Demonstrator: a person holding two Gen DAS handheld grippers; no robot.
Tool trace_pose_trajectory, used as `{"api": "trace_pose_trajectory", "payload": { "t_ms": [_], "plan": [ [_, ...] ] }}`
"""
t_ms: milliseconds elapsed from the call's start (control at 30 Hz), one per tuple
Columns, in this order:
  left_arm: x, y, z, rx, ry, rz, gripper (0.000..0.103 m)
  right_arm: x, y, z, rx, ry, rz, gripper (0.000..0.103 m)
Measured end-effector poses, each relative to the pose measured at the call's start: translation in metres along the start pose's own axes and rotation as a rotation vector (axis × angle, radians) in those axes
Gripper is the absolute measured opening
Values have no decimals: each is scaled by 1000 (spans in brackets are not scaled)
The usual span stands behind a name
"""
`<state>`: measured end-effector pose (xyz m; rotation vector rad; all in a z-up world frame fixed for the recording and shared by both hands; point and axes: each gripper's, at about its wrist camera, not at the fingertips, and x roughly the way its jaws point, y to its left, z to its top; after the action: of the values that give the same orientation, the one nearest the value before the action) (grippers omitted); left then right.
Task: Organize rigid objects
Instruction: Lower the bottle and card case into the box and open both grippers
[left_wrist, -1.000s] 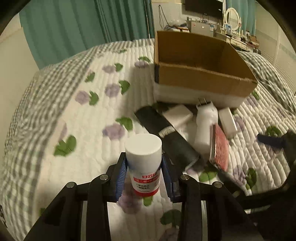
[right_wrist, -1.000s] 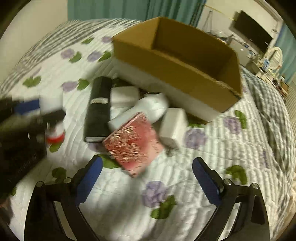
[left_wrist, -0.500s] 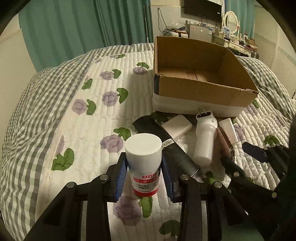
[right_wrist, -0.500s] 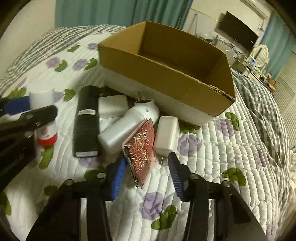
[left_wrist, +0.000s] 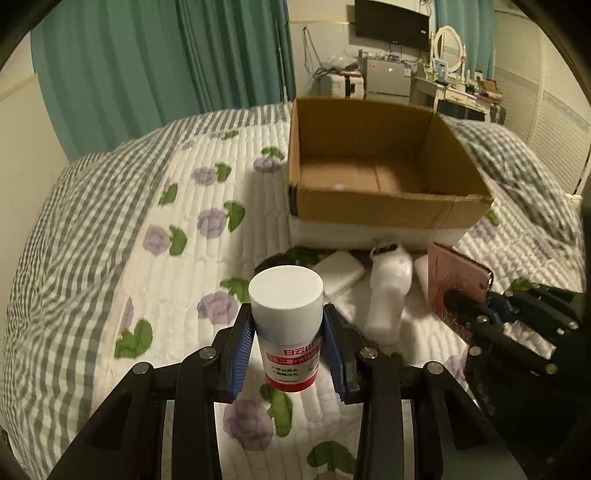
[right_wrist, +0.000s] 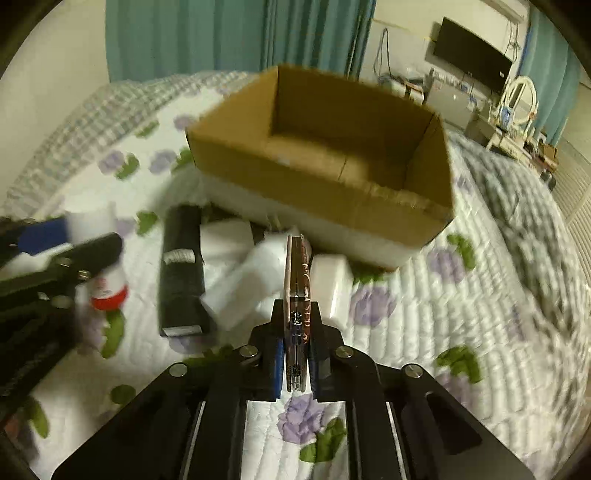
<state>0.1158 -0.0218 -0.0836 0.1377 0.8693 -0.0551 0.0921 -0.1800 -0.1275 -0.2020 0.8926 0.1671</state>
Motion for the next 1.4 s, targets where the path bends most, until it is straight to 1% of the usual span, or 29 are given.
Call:
{"api": "trace_pose_trajectory", "payload": {
  "t_ms": [133, 233, 267, 400, 500, 533, 633, 700, 733, 800, 833, 867, 900, 1000, 1133, 1200, 1267, 1300, 1333, 1367, 1400],
  "plan": [
    [-15, -6, 25, 16, -50, -36, 37, -28, -16, 24, 27, -63, 31, 9],
    [-30, -13, 53, 52, -117, -37, 37, -46, -33, 47, 51, -110, 58, 9],
    [-31, -14, 60, 53, -127, -41, 37, -51, -40, 56, 57, -126, 60, 9],
    [-37, -25, 103, 80, -174, -46, 37, -58, -60, 90, 74, -165, 65, 9],
    [-30, -35, 132, 92, -192, -59, 37, -57, -74, 109, 70, -180, 54, 9],
    [-26, -36, 137, 92, -193, -62, 37, -55, -79, 114, 71, -182, 51, 9],
    [-2, -50, 158, 122, -185, -52, 37, -41, -91, 130, 77, -179, 46, 9],
    [14, -56, 165, 128, -168, -61, 37, -28, -99, 137, 84, -171, 48, 9],
    [29, -59, 168, 126, -145, -75, 37, -20, -103, 140, 88, -164, 51, 9],
    [50, -63, 172, 122, -117, -82, 37, -6, -109, 144, 95, -153, 52, 9],
    [66, -66, 175, 129, -95, -83, 37, 2, -112, 145, 97, -146, 52, 9],
    [72, -69, 175, 134, -86, -83, 37, 13, -116, 147, 99, -135, 55, 9],
    [87, -72, 177, 141, -71, -78, 37, 20, -119, 147, 98, -129, 57, 9],
    [111, -77, 178, 138, -44, -78, 37, 44, -126, 149, 95, -109, 54, 9],
    [134, -79, 176, 127, 0, -91, 37, 67, -134, 149, 99, -92, 68, 9],
    [141, -81, 174, 137, 12, -92, 37, 75, -137, 148, 100, -90, 78, 9],
    [141, -82, 176, 143, 21, -94, 40, 79, -139, 147, 109, -88, 92, 9],
    [139, -83, 177, 147, 14, -92, 40, 80, -139, 147, 114, -87, 96, 9],
    [137, -84, 178, 157, 4, -82, 43, 82, -140, 147, 119, -86, 100, 9],
    [135, -85, 180, 172, -7, -67, 48, 82, -141, 147, 121, -85, 101, 9],
    [132, -85, 182, 180, -18, -56, 50, 82, -141, 148, 122, -86, 97, 9]
  ]
}}
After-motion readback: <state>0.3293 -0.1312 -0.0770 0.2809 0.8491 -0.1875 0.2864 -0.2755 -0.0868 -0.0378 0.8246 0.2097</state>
